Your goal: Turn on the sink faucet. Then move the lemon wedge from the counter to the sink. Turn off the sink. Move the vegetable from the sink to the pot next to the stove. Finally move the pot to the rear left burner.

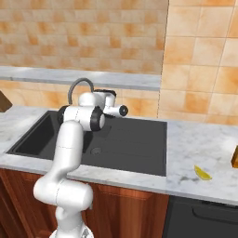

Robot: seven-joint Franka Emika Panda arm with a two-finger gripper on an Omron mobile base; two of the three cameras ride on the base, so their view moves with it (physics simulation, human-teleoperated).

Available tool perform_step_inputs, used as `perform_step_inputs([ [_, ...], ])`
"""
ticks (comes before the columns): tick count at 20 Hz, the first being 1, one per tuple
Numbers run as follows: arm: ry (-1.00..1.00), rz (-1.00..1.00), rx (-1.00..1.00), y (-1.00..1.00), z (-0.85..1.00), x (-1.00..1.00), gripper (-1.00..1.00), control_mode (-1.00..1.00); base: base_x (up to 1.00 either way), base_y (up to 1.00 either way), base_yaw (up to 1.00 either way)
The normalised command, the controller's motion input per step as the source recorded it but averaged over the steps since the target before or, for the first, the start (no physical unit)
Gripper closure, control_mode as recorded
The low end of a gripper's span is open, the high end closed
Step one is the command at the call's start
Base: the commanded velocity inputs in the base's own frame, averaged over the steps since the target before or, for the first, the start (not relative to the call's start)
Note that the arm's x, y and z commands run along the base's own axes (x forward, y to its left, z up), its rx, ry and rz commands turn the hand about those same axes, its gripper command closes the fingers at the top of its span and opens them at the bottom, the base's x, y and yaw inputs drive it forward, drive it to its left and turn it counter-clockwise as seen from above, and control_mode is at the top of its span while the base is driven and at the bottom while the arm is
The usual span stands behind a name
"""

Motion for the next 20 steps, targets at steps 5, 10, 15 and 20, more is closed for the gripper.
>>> perform_step_inputs([
  [5,0.13,-0.10,0.07,-0.64,-0.56,-0.11,1.00,-1.00,0.00,0.00,0.00],
  [10,0.11,-0.09,0.07,-0.64,-0.57,-0.14,1.00,-1.00,0.00,0.00,0.00],
  [15,0.07,-0.08,0.08,-0.67,-0.58,-0.22,1.00,-1.00,0.00,0.00,0.00],
  [20,0.07,-0.07,0.09,-0.68,-0.57,-0.24,1.00,-1.00,0.00,0.00,0.00],
])
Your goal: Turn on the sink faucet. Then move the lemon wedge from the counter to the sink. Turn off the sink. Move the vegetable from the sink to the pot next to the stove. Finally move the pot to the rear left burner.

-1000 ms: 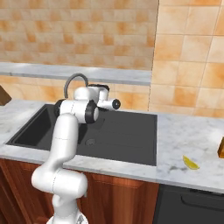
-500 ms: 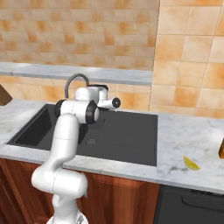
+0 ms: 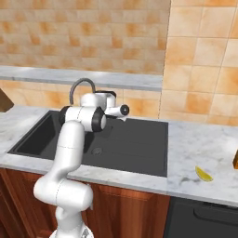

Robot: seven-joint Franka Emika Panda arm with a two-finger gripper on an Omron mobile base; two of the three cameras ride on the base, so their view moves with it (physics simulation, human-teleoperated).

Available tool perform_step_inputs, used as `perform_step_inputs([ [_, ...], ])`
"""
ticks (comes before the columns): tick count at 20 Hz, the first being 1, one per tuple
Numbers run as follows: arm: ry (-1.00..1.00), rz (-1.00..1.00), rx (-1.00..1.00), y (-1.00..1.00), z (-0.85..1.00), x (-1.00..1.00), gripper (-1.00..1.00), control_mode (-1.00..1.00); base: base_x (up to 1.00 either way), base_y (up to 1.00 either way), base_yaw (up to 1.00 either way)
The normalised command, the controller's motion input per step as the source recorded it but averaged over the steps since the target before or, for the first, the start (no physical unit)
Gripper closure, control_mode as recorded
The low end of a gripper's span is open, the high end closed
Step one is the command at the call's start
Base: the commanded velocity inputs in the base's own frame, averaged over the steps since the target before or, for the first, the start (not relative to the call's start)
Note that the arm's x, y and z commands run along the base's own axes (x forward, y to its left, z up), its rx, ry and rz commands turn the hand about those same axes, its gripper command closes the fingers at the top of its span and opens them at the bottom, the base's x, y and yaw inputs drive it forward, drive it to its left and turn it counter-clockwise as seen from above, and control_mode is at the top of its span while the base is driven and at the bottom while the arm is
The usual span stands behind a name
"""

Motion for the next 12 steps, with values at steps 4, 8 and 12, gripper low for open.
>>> perform_step_inputs([
  [4,0.08,-0.07,0.08,-0.65,-0.50,-0.22,1.00,-1.00,0.00,0.00,0.00],
  [8,0.09,-0.06,0.07,-0.62,-0.46,-0.18,1.00,-1.00,0.00,0.00,0.00],
  [12,0.08,-0.06,0.07,-0.63,-0.49,-0.21,1.00,-1.00,0.00,0.00,0.00],
])
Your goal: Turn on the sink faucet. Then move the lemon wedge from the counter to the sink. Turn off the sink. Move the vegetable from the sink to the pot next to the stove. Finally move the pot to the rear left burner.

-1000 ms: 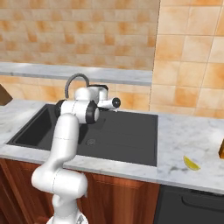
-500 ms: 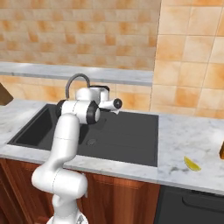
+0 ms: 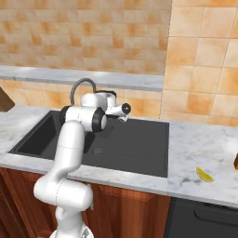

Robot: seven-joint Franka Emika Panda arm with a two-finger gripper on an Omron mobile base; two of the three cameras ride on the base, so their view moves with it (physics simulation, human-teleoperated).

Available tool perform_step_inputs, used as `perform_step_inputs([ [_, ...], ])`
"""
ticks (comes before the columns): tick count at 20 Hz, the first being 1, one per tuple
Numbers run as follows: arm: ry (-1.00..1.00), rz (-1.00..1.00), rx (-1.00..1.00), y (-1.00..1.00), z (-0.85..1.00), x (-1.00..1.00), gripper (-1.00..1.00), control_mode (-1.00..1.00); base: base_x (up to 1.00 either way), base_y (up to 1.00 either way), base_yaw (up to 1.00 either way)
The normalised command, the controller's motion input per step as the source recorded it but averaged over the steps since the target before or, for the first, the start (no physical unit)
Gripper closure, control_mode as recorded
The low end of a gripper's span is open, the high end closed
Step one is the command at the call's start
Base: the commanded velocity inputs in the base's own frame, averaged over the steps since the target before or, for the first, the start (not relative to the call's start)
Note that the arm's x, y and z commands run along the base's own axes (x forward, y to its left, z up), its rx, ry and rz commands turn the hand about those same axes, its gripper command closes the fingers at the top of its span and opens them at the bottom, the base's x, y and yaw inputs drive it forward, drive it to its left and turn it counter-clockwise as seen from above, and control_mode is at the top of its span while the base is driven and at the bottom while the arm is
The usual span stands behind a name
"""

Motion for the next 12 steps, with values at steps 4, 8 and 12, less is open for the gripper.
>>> perform_step_inputs([
  [4,0.07,-0.06,0.07,-0.64,-0.52,-0.23,1.00,-1.00,0.00,0.00,0.00],
  [8,0.06,-0.05,0.06,-0.61,-0.53,-0.24,1.00,-1.00,0.00,0.00,0.00],
  [12,0.01,-0.02,0.09,-0.45,-0.29,-0.25,1.00,-1.00,0.00,0.00,0.00],
])
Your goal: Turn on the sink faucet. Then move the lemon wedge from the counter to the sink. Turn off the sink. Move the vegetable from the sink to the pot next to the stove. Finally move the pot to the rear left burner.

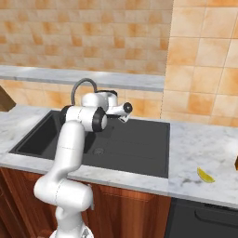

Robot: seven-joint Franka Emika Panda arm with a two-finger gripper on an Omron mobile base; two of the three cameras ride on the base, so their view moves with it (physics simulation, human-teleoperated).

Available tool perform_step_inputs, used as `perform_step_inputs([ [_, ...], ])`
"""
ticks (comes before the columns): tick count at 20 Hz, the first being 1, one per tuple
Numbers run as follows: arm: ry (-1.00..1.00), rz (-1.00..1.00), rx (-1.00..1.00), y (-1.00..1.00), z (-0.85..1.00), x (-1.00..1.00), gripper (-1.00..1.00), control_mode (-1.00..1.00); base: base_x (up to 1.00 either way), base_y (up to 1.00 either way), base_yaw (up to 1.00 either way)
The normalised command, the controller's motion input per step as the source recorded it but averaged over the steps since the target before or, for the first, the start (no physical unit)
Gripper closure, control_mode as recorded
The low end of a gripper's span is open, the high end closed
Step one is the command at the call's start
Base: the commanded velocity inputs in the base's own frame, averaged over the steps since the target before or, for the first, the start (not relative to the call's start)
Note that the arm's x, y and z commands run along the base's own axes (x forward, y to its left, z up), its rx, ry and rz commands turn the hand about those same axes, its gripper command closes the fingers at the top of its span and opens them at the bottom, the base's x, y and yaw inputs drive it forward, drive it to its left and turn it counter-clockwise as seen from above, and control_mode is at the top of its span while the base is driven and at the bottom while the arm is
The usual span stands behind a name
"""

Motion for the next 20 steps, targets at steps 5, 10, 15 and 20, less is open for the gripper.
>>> perform_step_inputs([
  [5,0.00,0.00,0.05,-0.15,0.01,-0.22,-1.00,-1.00,0.00,0.00,0.00],
  [10,-0.01,0.00,0.03,-0.20,0.41,-0.43,-1.00,-1.00,0.00,0.00,0.00],
  [15,0.00,0.00,0.00,-0.30,0.44,-0.48,-1.00,-1.00,0.00,0.00,0.00],
  [20,0.00,-0.02,0.00,-0.32,0.36,-0.60,-1.00,-1.00,0.00,0.00,0.00],
])
